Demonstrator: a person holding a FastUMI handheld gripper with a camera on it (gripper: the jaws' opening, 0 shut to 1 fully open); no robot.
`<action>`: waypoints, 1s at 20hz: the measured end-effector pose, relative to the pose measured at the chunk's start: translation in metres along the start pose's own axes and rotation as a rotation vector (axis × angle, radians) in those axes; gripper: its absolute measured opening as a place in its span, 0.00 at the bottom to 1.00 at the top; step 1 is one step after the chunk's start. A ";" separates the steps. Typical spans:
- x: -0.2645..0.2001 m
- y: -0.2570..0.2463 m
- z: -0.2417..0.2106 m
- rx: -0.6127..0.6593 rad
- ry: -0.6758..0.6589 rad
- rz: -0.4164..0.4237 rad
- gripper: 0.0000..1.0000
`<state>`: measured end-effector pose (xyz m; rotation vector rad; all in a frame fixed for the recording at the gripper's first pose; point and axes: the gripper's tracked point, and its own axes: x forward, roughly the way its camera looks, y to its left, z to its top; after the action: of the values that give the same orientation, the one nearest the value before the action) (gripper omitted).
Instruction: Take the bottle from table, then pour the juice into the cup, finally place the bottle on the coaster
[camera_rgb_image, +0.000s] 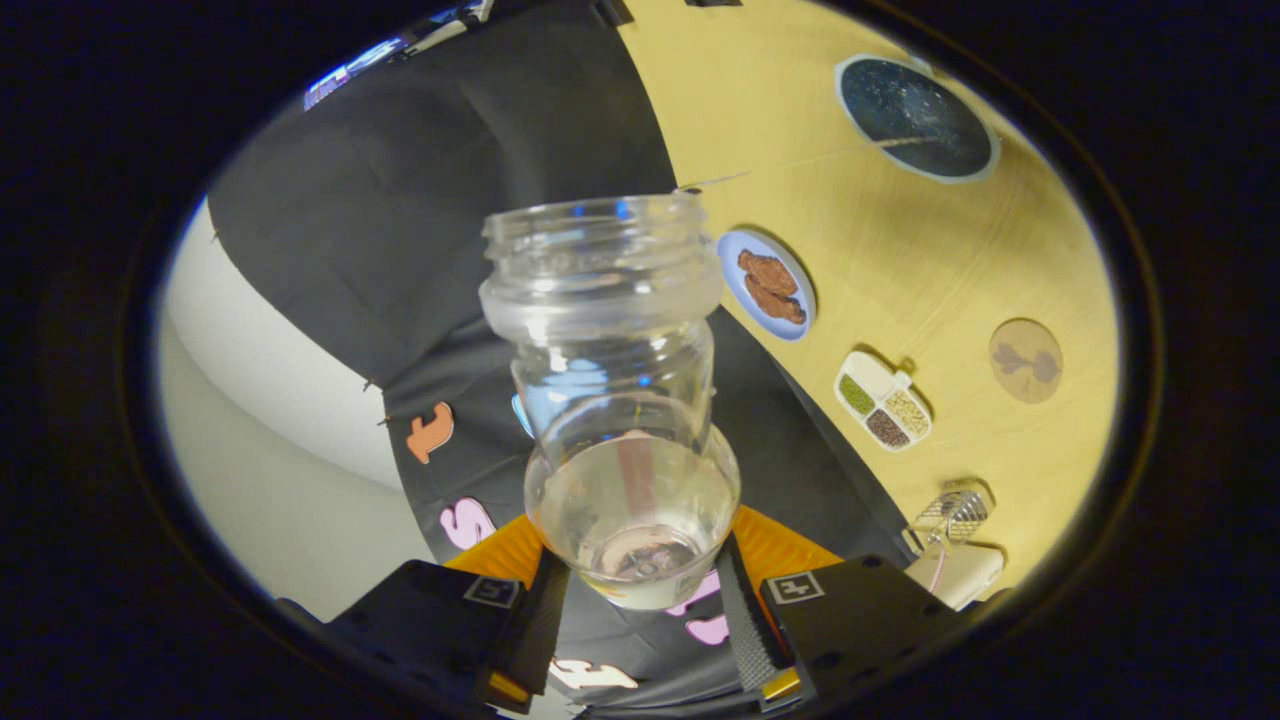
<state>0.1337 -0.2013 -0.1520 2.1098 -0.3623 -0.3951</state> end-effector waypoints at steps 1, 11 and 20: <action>-0.001 -0.002 0.001 -0.001 0.000 -0.003 0.74; 0.005 0.002 0.006 0.028 -0.025 0.022 0.74; 0.006 0.001 0.011 -0.018 -0.046 0.018 0.74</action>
<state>0.1339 -0.2127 -0.1578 2.0810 -0.4026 -0.4359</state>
